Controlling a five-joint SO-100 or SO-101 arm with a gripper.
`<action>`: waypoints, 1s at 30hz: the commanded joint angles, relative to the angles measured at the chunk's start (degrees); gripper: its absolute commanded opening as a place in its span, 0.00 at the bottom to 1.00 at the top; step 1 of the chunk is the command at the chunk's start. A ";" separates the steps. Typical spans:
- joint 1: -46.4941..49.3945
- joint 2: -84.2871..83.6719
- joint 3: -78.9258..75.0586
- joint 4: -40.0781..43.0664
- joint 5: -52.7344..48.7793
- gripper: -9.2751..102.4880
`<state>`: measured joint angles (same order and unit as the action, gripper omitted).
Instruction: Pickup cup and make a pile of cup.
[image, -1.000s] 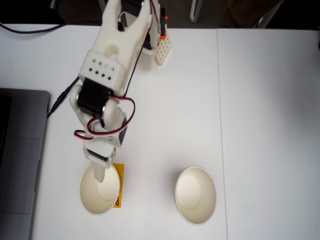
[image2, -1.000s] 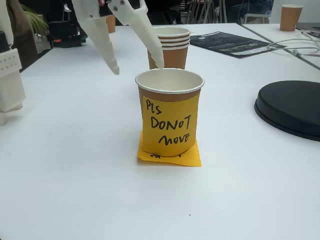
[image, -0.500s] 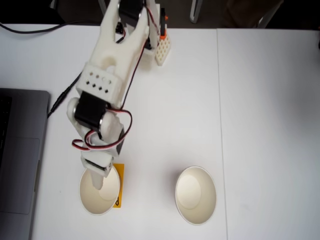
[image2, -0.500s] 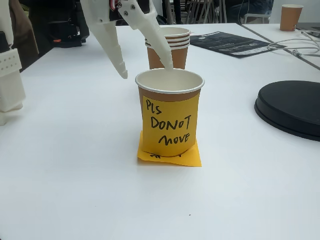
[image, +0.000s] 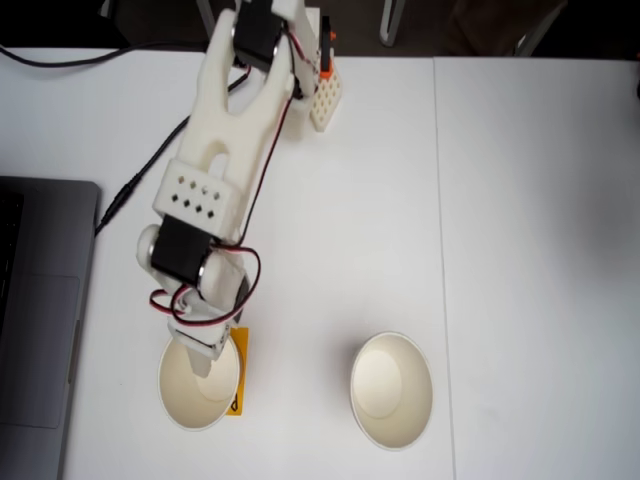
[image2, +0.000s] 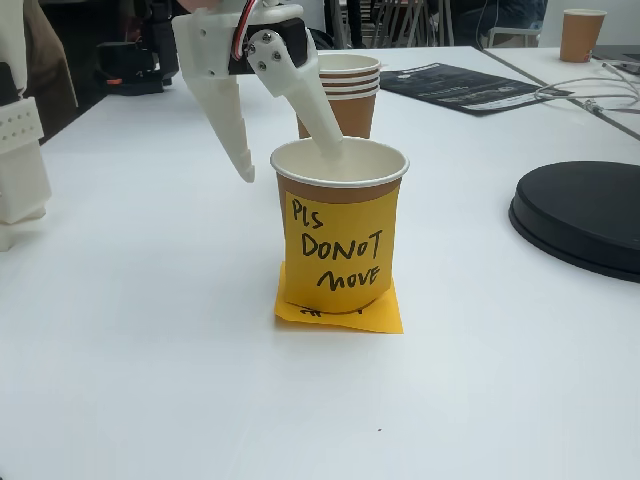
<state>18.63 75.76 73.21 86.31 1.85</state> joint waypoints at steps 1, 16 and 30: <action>0.62 -0.88 -7.82 -2.64 0.26 0.36; 0.62 -2.20 -7.91 -2.99 0.26 0.35; 0.62 -2.20 -7.82 -2.99 0.26 0.21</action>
<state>18.63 72.33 69.96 83.76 1.85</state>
